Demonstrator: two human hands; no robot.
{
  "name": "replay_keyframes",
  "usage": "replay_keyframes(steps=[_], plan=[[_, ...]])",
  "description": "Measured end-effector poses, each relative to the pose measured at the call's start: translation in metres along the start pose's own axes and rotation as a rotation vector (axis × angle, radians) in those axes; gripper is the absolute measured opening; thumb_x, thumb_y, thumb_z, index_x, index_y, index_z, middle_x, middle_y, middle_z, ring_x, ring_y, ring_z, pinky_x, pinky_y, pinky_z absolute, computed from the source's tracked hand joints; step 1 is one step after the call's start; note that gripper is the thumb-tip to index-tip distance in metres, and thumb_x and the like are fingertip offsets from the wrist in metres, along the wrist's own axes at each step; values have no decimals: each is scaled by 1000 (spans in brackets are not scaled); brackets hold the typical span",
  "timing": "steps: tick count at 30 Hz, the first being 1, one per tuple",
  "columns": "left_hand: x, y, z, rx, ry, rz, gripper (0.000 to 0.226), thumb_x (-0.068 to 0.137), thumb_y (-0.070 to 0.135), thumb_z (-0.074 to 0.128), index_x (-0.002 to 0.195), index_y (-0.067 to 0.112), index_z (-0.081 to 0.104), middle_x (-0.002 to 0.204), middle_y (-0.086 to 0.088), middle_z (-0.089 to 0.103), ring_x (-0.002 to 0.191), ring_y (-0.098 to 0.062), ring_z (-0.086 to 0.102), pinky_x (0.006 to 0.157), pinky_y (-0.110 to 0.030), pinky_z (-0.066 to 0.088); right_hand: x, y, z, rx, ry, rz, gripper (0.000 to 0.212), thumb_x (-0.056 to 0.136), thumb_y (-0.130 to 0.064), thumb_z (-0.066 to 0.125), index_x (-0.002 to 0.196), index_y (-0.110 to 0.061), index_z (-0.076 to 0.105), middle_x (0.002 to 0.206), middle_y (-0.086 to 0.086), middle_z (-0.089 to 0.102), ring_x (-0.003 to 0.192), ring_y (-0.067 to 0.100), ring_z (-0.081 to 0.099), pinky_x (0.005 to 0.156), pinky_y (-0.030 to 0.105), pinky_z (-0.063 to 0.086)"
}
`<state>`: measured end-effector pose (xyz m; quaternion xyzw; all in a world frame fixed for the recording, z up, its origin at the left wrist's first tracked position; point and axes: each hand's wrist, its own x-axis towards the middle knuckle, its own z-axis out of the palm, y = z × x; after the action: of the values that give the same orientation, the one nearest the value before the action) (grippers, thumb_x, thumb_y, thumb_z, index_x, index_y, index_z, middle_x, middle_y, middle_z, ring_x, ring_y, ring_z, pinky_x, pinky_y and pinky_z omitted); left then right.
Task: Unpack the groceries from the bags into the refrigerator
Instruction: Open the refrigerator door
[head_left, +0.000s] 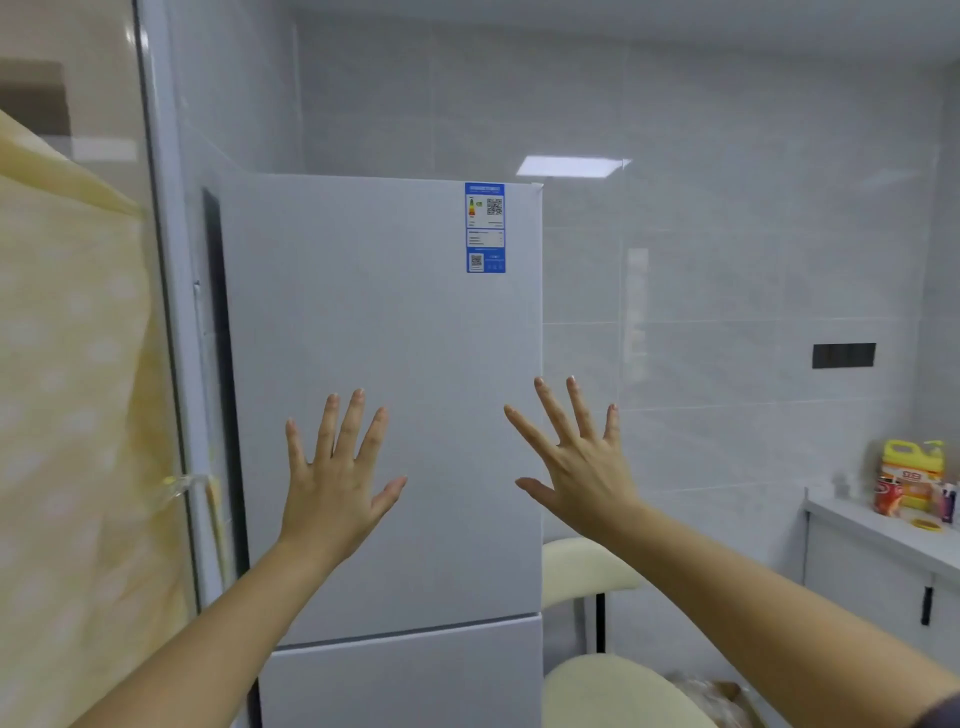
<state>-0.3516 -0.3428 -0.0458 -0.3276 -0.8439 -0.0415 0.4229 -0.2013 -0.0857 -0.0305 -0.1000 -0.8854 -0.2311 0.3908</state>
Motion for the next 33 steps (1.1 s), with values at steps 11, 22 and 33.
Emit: replay_keyframes(steps=[11,22,33], plan=[[43,-109,77,-100,42,-109,84,88,55,53,154,14,21,162,-12,7,149,-34,0,114,-63,15,94,-83,58,36,-79,19,99,82,-66,60,153,-40,-4,164,8,-4,148,43,-1,103,75,26],[64,-151,130,-113,-9,-250,90,88,57,54,156,16,10,162,-15,-4,149,-36,-3,118,-56,16,148,-118,105,35,-136,-36,105,84,-65,57,148,-42,-23,161,7,-23,146,43,-17,107,76,18],[71,-144,133,-523,-11,-598,110,81,50,70,154,19,-6,162,-10,-5,149,-30,5,116,-46,23,179,-113,133,74,-247,-41,125,71,-77,61,141,-43,-36,149,6,-47,139,45,-34,102,80,12]])
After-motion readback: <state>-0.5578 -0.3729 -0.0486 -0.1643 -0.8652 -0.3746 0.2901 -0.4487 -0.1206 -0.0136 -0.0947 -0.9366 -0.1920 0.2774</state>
